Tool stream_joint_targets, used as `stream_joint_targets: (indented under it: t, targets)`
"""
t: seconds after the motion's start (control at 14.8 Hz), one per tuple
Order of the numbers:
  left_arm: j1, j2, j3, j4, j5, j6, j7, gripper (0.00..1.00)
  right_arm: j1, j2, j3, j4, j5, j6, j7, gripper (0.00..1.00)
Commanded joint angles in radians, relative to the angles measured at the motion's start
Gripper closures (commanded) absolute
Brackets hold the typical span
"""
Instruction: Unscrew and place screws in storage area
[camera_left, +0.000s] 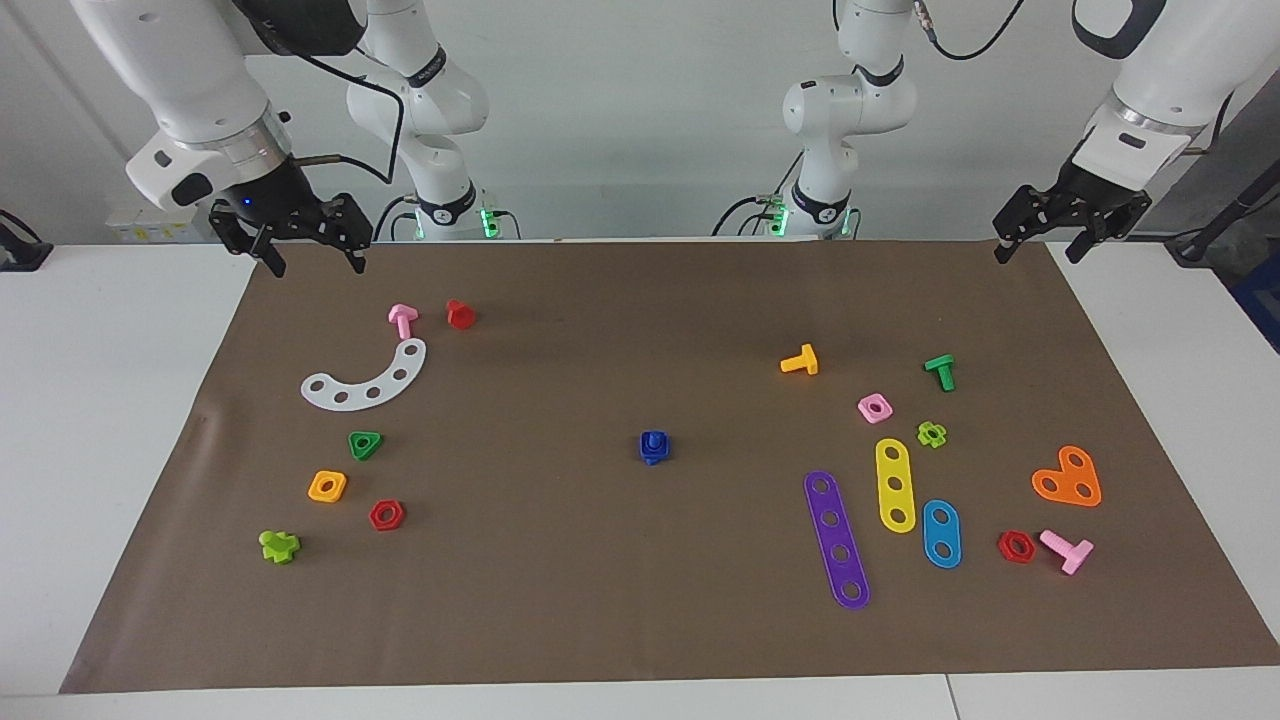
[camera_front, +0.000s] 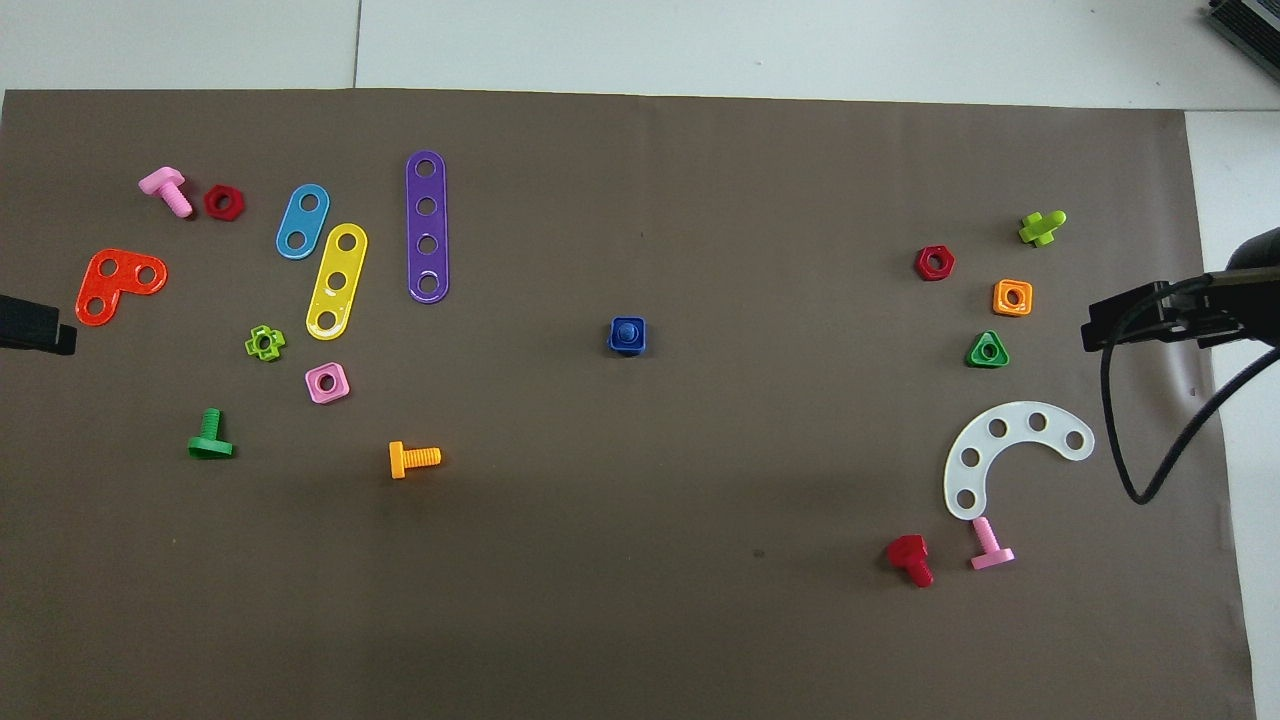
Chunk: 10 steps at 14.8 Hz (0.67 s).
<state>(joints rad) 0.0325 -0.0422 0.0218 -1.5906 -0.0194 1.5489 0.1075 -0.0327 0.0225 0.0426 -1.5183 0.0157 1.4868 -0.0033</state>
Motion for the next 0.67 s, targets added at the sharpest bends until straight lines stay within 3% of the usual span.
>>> stream_joint_targets:
  t: [0.0,0.4,0.61]
  targets:
    - [-0.016,-0.028,-0.011,-0.031,0.018,-0.003,-0.048,0.0,-0.016,-0.012,0.01,-0.017,0.0,0.013,-0.009,0.0]
    - [-0.176,-0.01,-0.02,-0.037,0.018,0.06,-0.068,0.0,-0.016,-0.012,0.01,-0.017,0.001,0.013,-0.011,0.0]
    - [-0.264,-0.007,-0.02,-0.101,0.018,0.193,-0.089,0.0,-0.016,-0.012,0.01,-0.017,0.001,0.013,-0.011,0.0]
